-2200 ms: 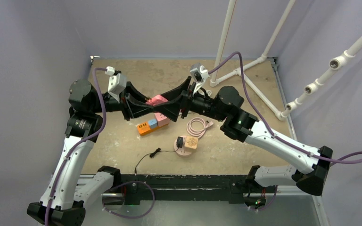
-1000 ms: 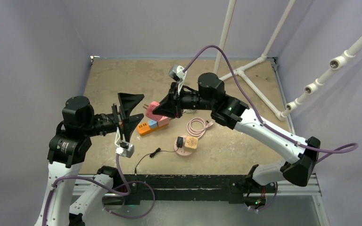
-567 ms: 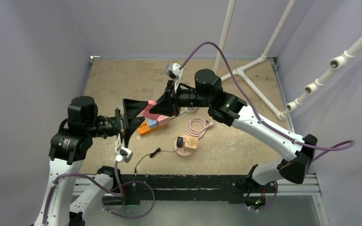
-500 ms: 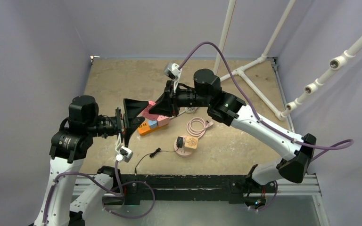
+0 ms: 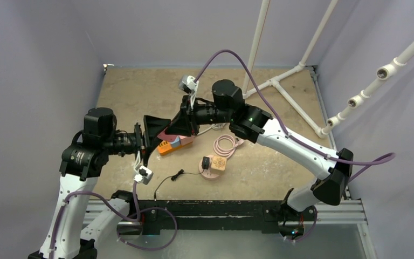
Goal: Insert the plug
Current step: Pick up the plug from the center of the board.
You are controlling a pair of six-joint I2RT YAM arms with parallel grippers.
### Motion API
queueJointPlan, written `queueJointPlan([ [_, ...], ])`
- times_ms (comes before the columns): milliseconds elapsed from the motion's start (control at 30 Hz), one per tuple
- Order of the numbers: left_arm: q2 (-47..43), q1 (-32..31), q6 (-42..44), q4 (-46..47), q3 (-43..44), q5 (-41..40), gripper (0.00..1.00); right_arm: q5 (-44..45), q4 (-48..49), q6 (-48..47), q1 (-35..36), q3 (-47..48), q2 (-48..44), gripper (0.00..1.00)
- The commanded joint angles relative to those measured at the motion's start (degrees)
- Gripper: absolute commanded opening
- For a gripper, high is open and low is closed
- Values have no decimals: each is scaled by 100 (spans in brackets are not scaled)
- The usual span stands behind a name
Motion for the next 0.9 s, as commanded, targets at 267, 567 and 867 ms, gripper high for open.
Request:
queueJointPlan([
  [267, -7, 12, 280, 36, 76, 74, 27, 397, 224, 222, 115, 323, 189, 45],
  [567, -339, 12, -2031, 1748, -211, -147, 0, 852, 2499, 1571, 116, -1327, -979, 55],
  [867, -451, 12, -2880, 2344, -308, -189, 0, 1309, 4030, 2043, 116, -1702, -964, 64],
])
